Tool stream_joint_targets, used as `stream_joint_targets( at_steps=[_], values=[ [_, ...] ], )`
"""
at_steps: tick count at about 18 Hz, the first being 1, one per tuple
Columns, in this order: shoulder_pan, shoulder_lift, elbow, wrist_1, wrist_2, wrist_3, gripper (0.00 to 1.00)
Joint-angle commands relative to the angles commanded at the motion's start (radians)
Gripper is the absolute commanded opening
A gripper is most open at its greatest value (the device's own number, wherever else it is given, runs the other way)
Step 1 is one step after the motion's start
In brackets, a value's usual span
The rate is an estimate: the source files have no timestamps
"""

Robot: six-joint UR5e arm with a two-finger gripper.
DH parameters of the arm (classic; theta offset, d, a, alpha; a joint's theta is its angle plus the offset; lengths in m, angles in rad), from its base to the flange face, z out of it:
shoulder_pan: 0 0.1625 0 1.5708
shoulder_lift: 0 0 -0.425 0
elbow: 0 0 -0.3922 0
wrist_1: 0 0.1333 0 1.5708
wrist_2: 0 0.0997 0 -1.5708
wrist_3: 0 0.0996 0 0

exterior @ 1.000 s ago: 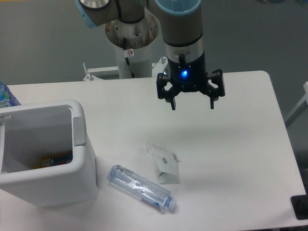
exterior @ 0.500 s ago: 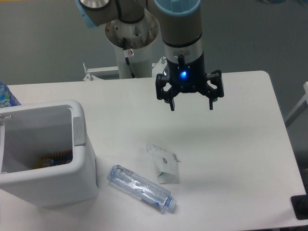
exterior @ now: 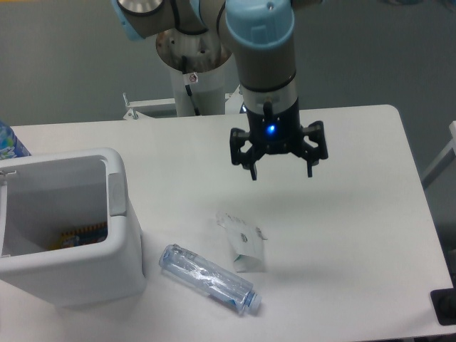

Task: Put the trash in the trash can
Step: 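Lower the open gripper onto the crumpled white paper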

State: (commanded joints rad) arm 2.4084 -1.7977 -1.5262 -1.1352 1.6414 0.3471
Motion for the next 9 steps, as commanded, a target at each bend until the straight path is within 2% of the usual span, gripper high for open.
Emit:
stream_joint_targets(
  at_steps=[3, 6, 9],
  values=[
    [-0.029, -0.057, -0.014, 0.008, 0.002, -0.094, 1.00],
    [-0.041, -0.103, -0.014, 0.006, -0.002, -0.114, 1.00],
    [-0.048, -0.144, -0.020, 0.027, -0.050, -0.173, 1.00]
  ],
)
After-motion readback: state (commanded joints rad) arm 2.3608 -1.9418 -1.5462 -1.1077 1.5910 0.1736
